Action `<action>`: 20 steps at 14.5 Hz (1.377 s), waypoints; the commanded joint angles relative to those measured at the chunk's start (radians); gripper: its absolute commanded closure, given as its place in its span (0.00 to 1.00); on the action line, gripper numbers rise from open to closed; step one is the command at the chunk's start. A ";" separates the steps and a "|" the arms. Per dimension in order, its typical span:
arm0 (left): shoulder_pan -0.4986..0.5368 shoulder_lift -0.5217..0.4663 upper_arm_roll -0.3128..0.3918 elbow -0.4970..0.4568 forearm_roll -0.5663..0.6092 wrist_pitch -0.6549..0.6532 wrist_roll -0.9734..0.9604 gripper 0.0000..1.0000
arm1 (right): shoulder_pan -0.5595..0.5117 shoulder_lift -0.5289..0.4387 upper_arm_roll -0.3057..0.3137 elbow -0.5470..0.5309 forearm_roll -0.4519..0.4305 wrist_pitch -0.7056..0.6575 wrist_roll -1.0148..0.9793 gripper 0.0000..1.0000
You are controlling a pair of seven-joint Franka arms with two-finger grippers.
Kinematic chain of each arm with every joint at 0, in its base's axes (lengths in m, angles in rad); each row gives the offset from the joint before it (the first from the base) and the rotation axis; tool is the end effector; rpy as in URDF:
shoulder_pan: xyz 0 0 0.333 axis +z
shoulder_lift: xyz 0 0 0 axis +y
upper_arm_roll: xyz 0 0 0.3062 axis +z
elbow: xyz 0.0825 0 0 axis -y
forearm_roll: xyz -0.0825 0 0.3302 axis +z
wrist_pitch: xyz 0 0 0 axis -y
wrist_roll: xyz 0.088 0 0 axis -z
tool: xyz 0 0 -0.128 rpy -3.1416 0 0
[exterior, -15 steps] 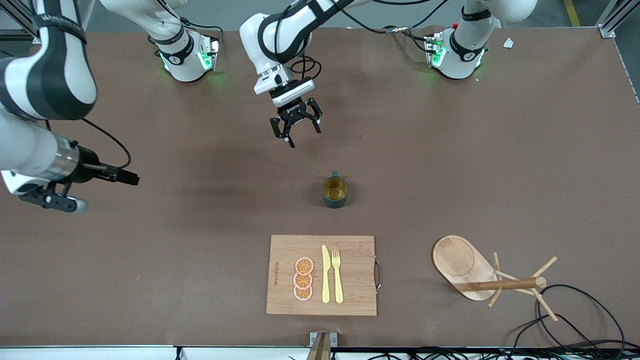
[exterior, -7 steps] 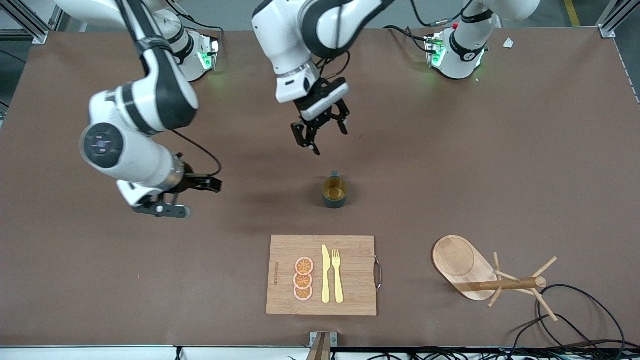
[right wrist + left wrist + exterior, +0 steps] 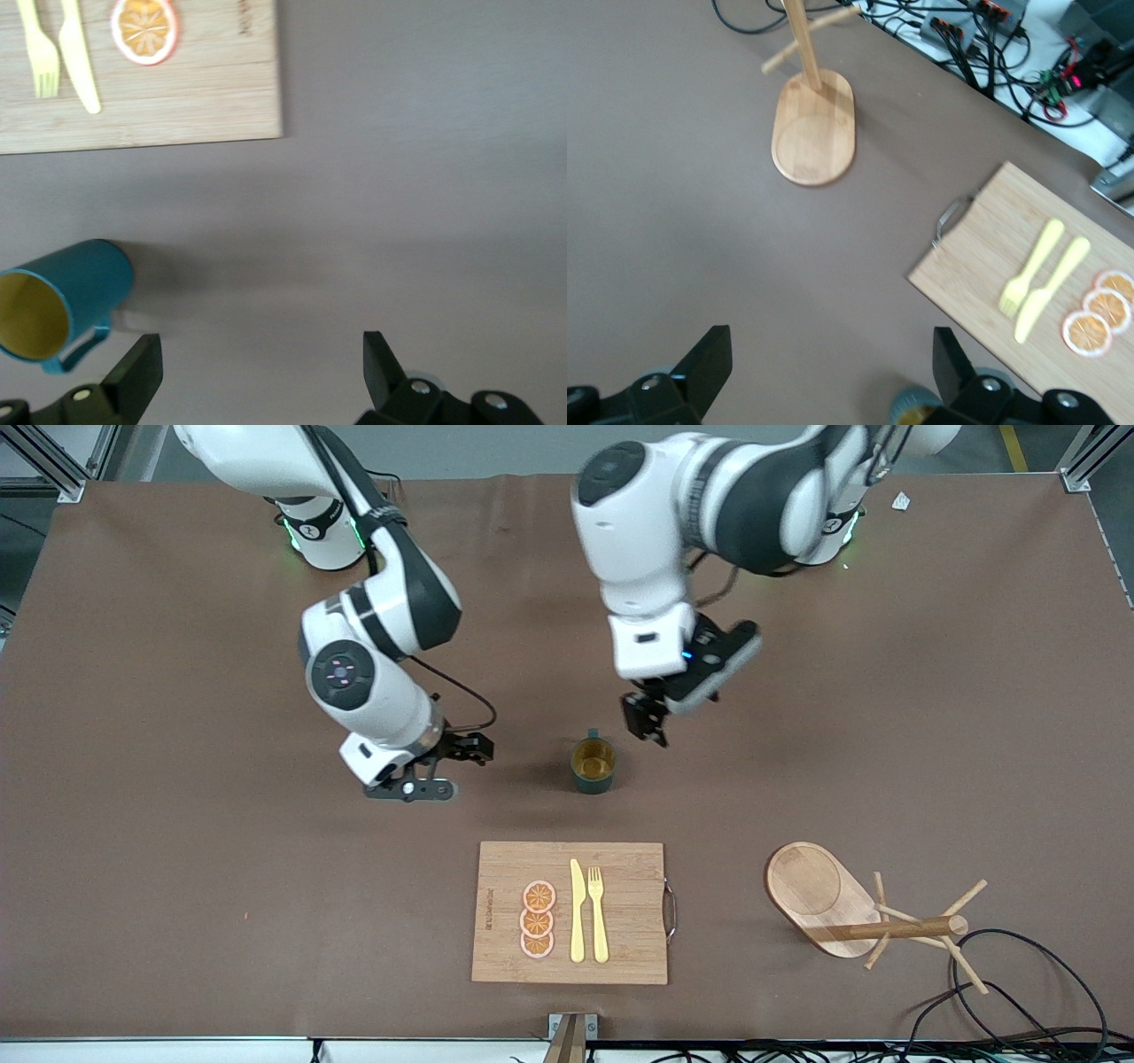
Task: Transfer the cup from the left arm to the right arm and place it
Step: 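Raise the left gripper away while the right gripper reaches the mug, then grasp the teal mug rim with the right gripper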
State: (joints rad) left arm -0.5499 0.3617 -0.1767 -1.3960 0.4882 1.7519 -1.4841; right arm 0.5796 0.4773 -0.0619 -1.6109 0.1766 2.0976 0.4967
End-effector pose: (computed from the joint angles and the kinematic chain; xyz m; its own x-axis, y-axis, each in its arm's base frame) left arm 0.5040 -0.3562 0.4937 0.7187 0.5669 0.4026 0.6360 -0.7700 -0.0511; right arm 0.5404 0.3268 0.3493 0.9969 -0.0569 -0.0543 -0.0627 -0.9917 -0.1124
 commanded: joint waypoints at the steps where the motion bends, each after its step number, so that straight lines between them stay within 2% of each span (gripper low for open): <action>1: 0.088 -0.029 -0.009 0.000 -0.075 0.005 0.141 0.00 | 0.061 0.058 -0.007 0.026 0.017 0.064 0.060 0.00; 3: 0.158 -0.038 -0.012 0.003 -0.123 0.005 0.232 0.00 | 0.098 0.113 -0.007 0.058 0.014 0.105 0.071 0.00; 7: 0.255 -0.067 -0.010 0.014 -0.161 0.000 0.408 0.00 | 0.150 0.236 -0.009 0.201 0.004 0.107 0.181 0.00; 11: 0.306 -0.099 -0.003 0.014 -0.181 -0.005 0.540 0.00 | 0.170 0.282 -0.009 0.241 -0.002 0.110 0.200 0.03; 14: 0.364 -0.121 -0.006 0.014 -0.215 -0.006 0.623 0.00 | 0.190 0.310 -0.012 0.259 -0.003 0.111 0.229 0.11; 17: 0.403 -0.158 -0.004 0.012 -0.261 -0.011 0.750 0.00 | 0.201 0.329 -0.010 0.269 -0.002 0.134 0.226 0.35; 19: 0.404 -0.164 -0.001 0.014 -0.263 -0.058 0.841 0.00 | 0.207 0.334 -0.010 0.269 -0.005 0.139 0.209 0.56; 20: 0.406 -0.176 -0.001 0.014 -0.263 -0.074 0.885 0.00 | 0.209 0.334 -0.010 0.269 -0.025 0.139 0.169 0.69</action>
State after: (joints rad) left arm -0.1439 0.2136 -0.1767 -1.3759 0.2402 1.7161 -0.6767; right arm 0.7753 0.7972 -0.0619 -1.3660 0.1712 2.2354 0.6939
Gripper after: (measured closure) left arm 0.000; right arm 0.551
